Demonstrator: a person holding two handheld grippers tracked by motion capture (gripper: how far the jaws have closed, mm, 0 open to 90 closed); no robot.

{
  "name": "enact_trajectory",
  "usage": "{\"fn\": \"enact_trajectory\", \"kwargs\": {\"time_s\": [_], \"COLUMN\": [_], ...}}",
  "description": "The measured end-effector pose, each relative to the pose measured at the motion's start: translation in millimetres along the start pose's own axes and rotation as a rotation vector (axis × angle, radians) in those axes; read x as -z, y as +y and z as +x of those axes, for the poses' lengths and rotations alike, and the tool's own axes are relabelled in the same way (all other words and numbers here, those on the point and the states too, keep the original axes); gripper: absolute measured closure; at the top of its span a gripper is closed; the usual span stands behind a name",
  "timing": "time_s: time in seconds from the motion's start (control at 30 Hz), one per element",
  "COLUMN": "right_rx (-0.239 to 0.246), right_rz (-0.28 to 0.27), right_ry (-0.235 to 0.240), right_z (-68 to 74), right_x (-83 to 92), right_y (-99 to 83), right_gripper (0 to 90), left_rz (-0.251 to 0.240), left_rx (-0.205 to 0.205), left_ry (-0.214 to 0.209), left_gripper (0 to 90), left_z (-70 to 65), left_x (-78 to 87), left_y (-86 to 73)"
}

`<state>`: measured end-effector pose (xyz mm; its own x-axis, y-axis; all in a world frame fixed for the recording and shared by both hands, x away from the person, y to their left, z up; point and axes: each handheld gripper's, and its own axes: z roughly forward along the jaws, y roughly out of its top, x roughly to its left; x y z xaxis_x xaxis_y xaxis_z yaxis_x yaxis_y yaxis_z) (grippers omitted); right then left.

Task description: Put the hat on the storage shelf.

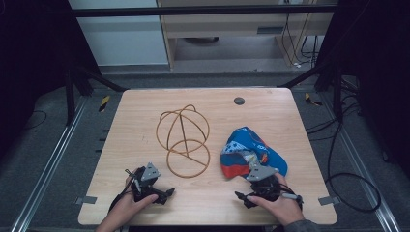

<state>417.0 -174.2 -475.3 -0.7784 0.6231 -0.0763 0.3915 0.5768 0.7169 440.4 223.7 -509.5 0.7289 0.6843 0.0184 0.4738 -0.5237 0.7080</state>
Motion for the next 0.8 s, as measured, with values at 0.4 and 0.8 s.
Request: {"fn": "enact_trajectory", "kwargs": {"time_s": [0.4,0.8], "right_rx": [-0.095,-0.112], "right_rz": [0.067,0.208], "right_ry": [-0.120,-0.112], "right_z": [-44.5,-73.1], "right_x": [40.1,39.9], "right_y": [0.2,21.1], "right_gripper": [16.2,6.6], "left_rz": [0.000,0.000], "left_rx": [-0.001,-0.001], "left_ry": [0.000,0.000], "left_gripper": [0.0,0.0], "left_z": [-0.1,0.0], "left_x": [0.0,0.0], "left_y": [-0.1,-0.1]}}
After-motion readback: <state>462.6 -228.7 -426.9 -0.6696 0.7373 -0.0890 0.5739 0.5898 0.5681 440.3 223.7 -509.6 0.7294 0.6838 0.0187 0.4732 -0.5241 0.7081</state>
